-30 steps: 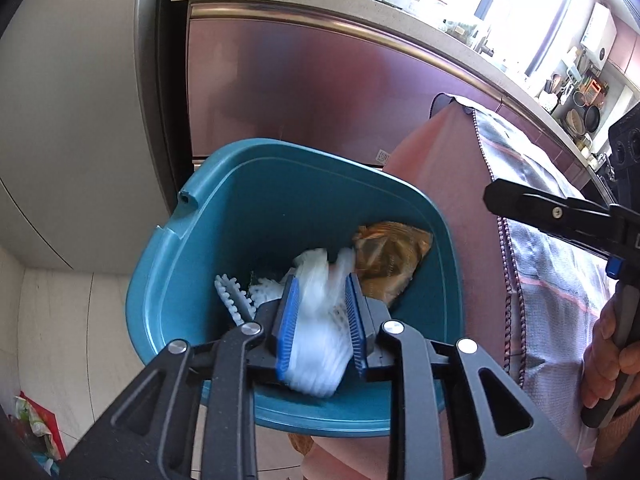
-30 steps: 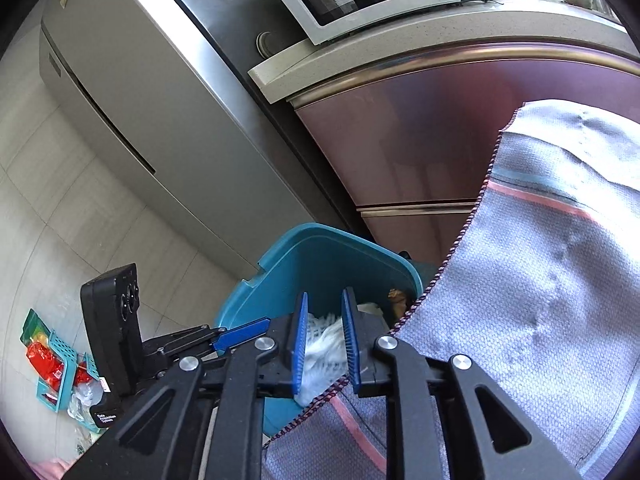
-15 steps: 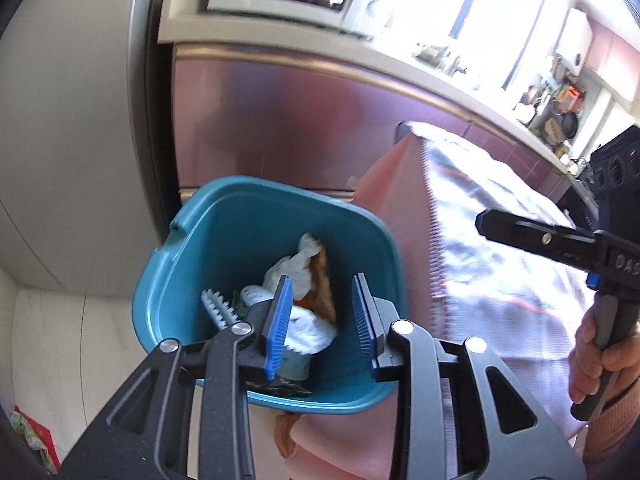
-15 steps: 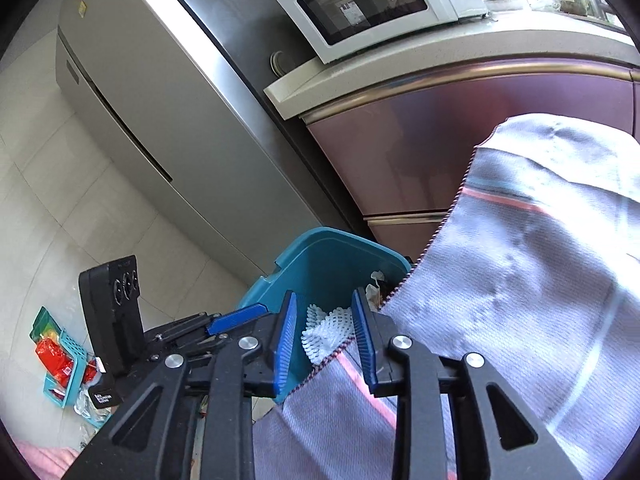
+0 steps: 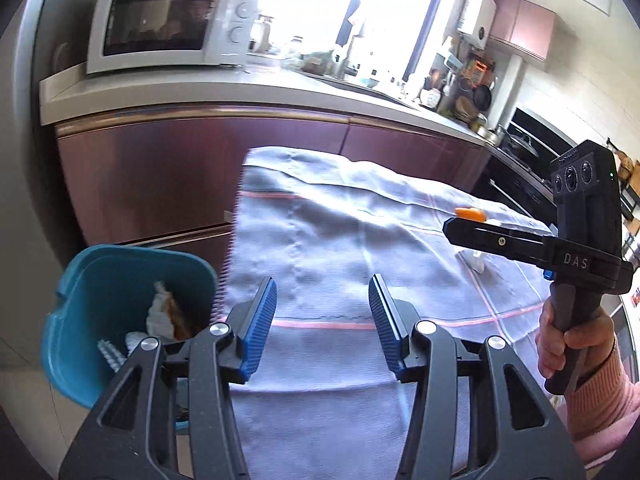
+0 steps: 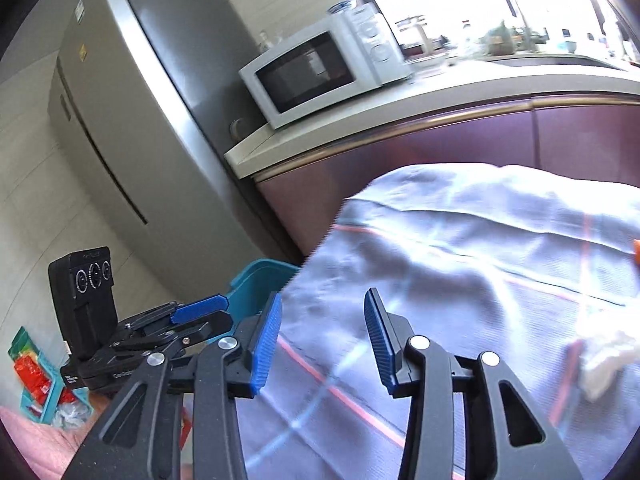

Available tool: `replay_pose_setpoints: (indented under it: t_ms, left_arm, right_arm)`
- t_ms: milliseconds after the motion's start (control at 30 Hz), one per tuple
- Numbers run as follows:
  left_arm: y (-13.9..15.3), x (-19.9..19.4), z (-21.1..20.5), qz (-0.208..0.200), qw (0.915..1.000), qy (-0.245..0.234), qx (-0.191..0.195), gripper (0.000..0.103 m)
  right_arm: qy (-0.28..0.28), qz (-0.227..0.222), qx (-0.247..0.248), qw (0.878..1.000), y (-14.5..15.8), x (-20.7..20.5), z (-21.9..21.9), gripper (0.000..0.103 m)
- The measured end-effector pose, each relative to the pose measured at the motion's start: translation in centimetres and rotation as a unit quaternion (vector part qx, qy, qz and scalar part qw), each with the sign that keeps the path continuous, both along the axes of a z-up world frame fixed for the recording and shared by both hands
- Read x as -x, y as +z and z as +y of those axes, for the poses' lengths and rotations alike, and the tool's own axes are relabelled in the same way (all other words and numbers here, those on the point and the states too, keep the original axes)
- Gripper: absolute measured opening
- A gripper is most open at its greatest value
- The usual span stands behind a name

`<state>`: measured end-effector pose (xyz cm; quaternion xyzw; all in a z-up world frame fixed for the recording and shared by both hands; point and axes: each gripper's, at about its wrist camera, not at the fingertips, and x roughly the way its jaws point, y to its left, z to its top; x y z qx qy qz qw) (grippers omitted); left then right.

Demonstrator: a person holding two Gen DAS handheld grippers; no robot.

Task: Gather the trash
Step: 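Move both tools back over the cloth toward the tissue and orange peel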

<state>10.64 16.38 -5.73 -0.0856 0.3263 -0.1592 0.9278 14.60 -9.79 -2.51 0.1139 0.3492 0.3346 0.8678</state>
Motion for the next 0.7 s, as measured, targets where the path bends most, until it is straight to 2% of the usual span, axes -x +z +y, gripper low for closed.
replay_pose_setpoints:
  t_ms: [333,533,700]
  left_arm:
    - [0.2,-1.9,-11.3,0.006,0.9939,-0.107,-0.025,0.050]
    - [-0.4,-4.2,-16.7,0.019,0.9877,-0.149,-0.041,0.051]
    - [-0.6,-6.0,-20.2,0.025,0.9827,-0.173,-0.062,0.052]
  right_arm:
    - [-0.110,-0.007,-0.002,0.994,-0.1,0.2,-10.9,0.042]
    - [-0.168,-0.007,0.002,0.986,-0.6,-0.6,-16.6,0.046]
    - [-0.201,0.001,0.000,0.980,-1.3,-1.8,-19.8,0.047]
